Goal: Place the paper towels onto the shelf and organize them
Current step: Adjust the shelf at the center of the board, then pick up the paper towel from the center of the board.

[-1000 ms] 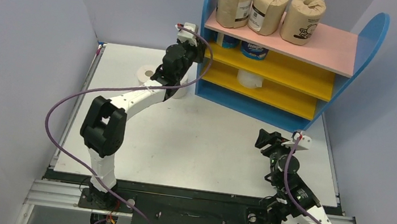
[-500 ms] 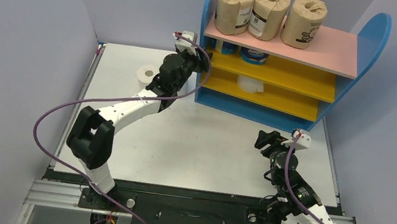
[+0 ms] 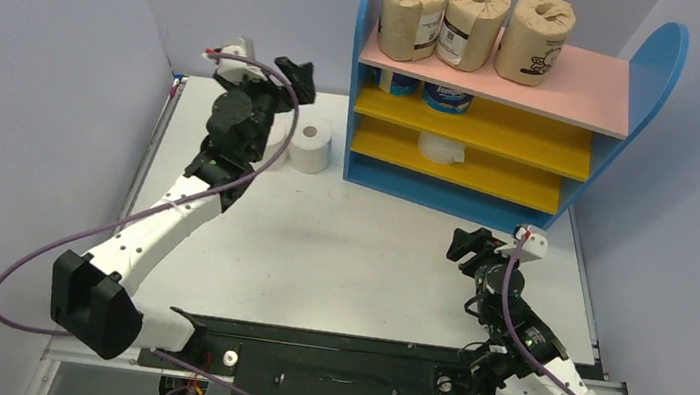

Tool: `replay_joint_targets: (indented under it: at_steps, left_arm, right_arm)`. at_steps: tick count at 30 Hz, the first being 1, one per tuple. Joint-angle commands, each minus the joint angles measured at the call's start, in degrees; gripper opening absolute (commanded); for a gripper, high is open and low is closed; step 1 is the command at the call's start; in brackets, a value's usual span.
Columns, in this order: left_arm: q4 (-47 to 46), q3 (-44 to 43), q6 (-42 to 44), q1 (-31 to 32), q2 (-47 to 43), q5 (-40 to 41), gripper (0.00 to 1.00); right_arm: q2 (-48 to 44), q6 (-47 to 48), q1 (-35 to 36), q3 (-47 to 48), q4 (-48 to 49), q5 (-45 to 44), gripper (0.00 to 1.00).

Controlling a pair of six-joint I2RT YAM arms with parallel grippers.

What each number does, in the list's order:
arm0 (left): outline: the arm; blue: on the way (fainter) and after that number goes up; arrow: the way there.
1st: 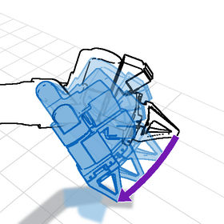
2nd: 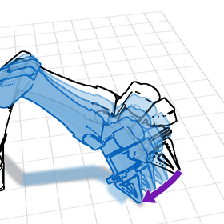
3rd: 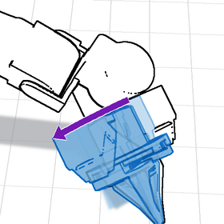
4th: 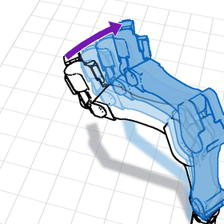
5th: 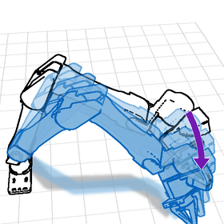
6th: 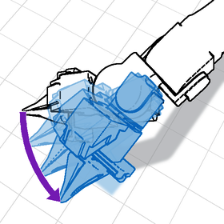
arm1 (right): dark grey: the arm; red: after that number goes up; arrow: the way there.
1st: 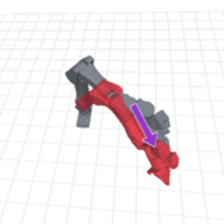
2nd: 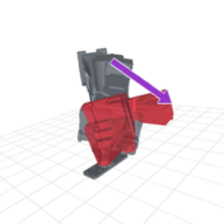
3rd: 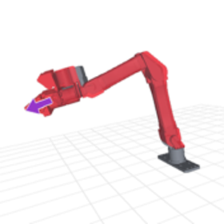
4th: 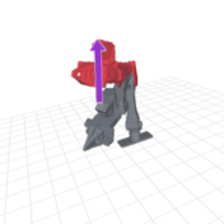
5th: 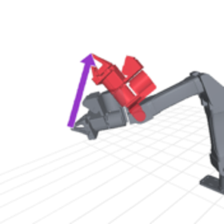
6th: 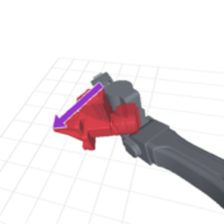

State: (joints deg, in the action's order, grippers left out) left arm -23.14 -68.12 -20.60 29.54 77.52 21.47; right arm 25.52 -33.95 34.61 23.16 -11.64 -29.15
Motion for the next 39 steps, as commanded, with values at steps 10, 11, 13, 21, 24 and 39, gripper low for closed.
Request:
replay_joint_targets:
  at_steps: [10,11,13,21,24,39]
  left_arm:
    - [43.0,-10.7,-30.7,-24.3,3.8,-7.3,0.96]
    - [43.7,-11.2,-32.4,-25.0,5.8,-8.8,0.96]
    - [43.4,-11.2,-34.5,-27.5,8.5,-14.3,0.96]
    - [58.3,-23.4,-29.2,-31.6,21.8,-12.4,0.96]
    - [70.5,-32.6,-31.8,-30.7,29.5,-2.2,0.96]
    - [80.6,-49.7,-23.4,-27.8,41.7,-6.4,0.96]
  right_arm:
    - [6.3,-4.6,0.4,3.7,-0.7,1.6,0.65]
    - [6.4,-4.7,0.4,4.0,-1.0,1.3,0.66]
    - [6.4,-5.4,0.4,4.1,-2.0,0.5,0.67]
    - [4.3,-8.9,0.3,1.8,-4.6,-4.0,0.73]
    - [4.1,-9.2,0.3,1.3,-4.8,-4.7,0.76]
    - [8.5,-8.4,0.2,2.3,-4.0,-2.9,0.75]
